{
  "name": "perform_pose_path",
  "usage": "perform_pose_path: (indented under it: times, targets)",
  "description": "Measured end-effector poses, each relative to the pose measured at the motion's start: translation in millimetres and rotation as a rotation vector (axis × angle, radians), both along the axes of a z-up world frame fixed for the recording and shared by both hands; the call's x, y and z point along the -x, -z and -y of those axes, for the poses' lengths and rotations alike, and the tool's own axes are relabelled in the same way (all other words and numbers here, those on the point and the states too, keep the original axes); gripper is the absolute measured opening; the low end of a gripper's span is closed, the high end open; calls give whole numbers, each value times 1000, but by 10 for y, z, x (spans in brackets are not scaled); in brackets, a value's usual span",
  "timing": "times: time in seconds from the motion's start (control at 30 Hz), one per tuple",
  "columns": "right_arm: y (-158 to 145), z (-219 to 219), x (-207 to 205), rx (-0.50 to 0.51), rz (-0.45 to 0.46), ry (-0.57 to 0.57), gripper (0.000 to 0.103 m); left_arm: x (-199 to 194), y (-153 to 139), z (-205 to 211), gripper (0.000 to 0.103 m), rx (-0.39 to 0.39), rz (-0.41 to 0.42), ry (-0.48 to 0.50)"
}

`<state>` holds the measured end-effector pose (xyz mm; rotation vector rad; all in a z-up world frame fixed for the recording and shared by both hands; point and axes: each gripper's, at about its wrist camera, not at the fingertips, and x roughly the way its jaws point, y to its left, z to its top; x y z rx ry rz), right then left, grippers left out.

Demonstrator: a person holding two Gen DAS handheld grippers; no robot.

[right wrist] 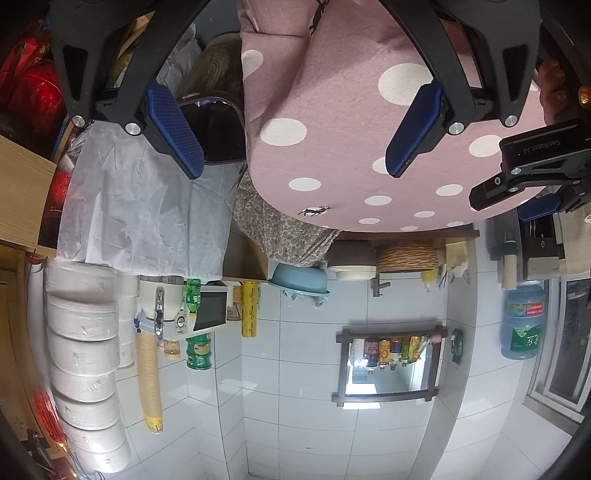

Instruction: Collect trash

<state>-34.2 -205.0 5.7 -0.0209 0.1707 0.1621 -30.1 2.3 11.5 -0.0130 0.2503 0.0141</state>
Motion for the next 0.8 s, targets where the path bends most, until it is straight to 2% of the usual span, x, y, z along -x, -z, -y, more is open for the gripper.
perform_pose_path:
  times: [0.8]
  targets:
    - [8,40,-10,-10,-3,-4,97,0,-1,7,98,-9,-6,4]
